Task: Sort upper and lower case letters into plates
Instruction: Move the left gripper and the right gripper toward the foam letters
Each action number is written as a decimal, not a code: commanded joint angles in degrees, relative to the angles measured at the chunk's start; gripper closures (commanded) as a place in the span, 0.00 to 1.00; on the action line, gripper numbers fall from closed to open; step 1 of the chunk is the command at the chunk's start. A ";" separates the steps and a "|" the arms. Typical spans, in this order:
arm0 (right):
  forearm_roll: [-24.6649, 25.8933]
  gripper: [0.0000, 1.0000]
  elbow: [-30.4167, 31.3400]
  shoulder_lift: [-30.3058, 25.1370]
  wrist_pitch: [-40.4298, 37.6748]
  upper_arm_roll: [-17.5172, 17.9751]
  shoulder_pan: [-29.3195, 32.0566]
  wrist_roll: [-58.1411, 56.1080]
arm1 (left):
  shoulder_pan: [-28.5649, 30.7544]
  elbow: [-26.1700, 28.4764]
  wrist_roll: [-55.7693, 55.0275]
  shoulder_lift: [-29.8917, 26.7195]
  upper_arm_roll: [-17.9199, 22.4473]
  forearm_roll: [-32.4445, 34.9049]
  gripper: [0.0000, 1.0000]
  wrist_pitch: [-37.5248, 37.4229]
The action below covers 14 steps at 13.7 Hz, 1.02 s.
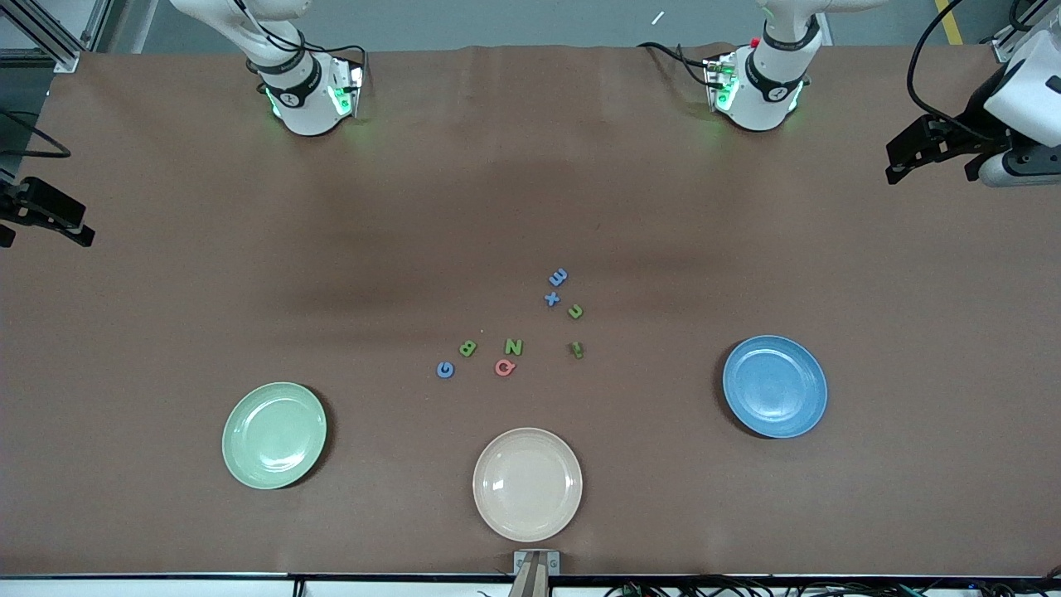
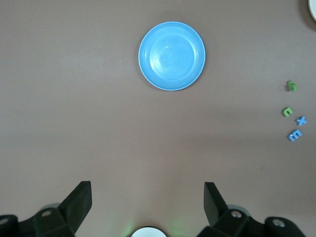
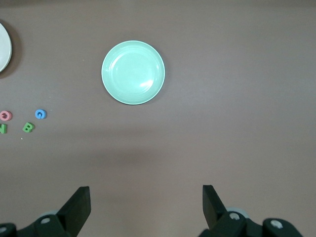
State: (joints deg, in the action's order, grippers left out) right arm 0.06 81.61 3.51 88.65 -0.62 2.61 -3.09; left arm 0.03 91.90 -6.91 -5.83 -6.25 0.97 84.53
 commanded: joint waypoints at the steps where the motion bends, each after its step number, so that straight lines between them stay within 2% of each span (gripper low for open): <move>1: -0.24 0.00 -0.22 0.00 0.04 -0.08 -0.24 -0.07 | 0.06 -1.81 -0.30 0.29 -0.08 0.09 0.00 -0.86; 3: -0.24 0.00 -0.22 0.00 0.04 -0.08 -0.24 -0.07 | 0.32 -4.00 -0.21 0.82 -0.08 0.35 0.00 -0.95; 6: -0.32 0.00 -0.22 0.35 0.04 -0.08 -0.32 0.02 | -0.55 -4.18 -0.74 4.23 -0.34 0.53 0.00 -0.51; 7: -0.24 0.00 -0.22 1.31 0.04 0.00 -0.41 0.02 | -0.82 -4.27 -1.00 6.86 -0.60 0.35 0.00 0.36; 9: -0.24 0.00 -0.22 3.86 1.08 0.00 -2.33 0.10 | -2.65 -3.84 -2.84 11.61 -1.65 -0.09 0.00 7.18; 12: 0.20 0.00 -0.22 8.16 1.53 0.00 -6.20 0.37 | -9.84 -4.01 -16.33 20.30 -1.93 0.79 0.00 14.39; 14: 0.12 0.00 -0.22 11.50 2.93 0.00 -8.49 6.92 | -12.59 -4.79 -20.85 27.23 -2.10 0.01 0.00 17.76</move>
State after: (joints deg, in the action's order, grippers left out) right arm 0.01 81.98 12.11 90.66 -0.37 -3.93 -0.99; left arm -10.30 89.96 -23.53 15.00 -8.26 1.03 100.66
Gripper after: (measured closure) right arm 0.000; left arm 0.000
